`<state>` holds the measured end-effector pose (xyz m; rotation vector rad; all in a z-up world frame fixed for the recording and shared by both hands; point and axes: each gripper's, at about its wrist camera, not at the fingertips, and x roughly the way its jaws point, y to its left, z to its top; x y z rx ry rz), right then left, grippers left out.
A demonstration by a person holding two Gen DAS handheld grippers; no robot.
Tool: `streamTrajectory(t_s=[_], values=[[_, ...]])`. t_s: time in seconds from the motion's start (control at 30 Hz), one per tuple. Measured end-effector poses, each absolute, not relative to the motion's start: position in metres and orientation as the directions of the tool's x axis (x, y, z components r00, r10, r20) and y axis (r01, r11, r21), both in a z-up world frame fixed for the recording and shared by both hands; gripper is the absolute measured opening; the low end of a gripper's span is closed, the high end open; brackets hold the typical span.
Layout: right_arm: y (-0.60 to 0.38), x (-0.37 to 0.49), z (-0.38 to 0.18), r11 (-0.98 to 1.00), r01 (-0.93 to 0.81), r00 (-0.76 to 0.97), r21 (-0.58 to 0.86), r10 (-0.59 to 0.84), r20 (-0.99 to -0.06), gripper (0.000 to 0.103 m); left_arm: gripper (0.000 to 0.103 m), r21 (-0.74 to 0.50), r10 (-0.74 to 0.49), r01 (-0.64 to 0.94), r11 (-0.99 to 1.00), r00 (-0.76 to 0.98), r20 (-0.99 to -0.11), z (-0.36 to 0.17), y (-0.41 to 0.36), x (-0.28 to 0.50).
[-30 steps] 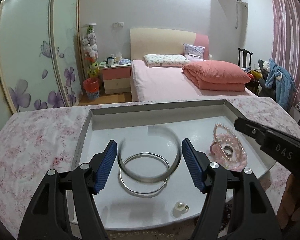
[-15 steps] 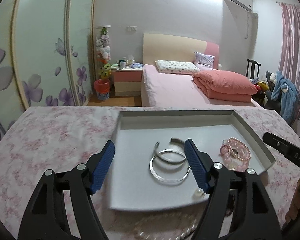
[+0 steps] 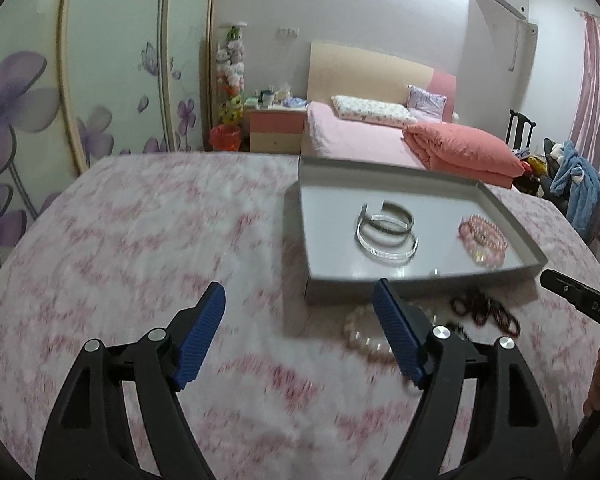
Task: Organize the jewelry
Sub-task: 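Grasp the white pearl stud earring with the right tool while the left tool moves toward the black beaded bracelet, then grasp the black beaded bracelet with the left tool while the right tool holds the earring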
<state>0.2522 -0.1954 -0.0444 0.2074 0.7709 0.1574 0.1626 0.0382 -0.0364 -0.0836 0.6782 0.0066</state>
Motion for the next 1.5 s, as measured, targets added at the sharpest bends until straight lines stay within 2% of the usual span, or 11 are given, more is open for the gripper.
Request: streamTrajectory(t_s=[0.33,0.77,0.8,0.87,0.93,1.2,1.4,1.5], values=[[-0.150,0.225,-0.056,0.952,-0.238,0.628,0.194,0.303,-0.717,0.026,0.079,-0.078,-0.067,0.020,0.997,0.738,-0.671,-0.052,0.034,0.142],[-0.118,0.232,-0.073,0.952,-0.296,0.576,0.078,0.243,-0.781,0.026,0.079,-0.072,-0.108,0.080,0.994,0.724,-0.681,-0.056,0.020,0.134],[-0.117,0.232,-0.073,0.952,-0.300,0.579,0.067,0.237,-0.780,0.025,0.079,-0.074,-0.113,0.085,0.994,0.723,-0.682,-0.056,0.018,0.134],[-0.117,0.231,-0.073,0.951,-0.304,0.582,0.052,0.229,-0.780,0.014,0.079,-0.079,-0.126,0.099,0.992,0.718,-0.685,-0.056,0.014,0.134],[-0.118,0.232,-0.074,0.953,-0.299,0.583,0.053,0.226,-0.780,0.014,0.079,-0.090,-0.144,0.113,0.989,0.707,-0.692,-0.057,0.008,0.135],[-0.144,0.230,-0.075,0.970,-0.235,0.595,0.063,0.195,-0.780,0.014,0.063,-0.138,-0.185,0.124,0.983,0.646,-0.741,-0.065,-0.022,0.153],[-0.148,0.229,-0.075,0.970,-0.232,0.595,0.072,0.200,-0.779,0.014,0.049,-0.049,-0.117,0.127,0.991,0.611,-0.783,-0.077,-0.044,0.165],[-0.148,0.229,-0.075,0.970,-0.232,0.594,0.076,0.203,-0.778,0.014,0.047,-0.013,-0.085,0.121,0.993,0.612,-0.786,-0.080,-0.041,0.162]])
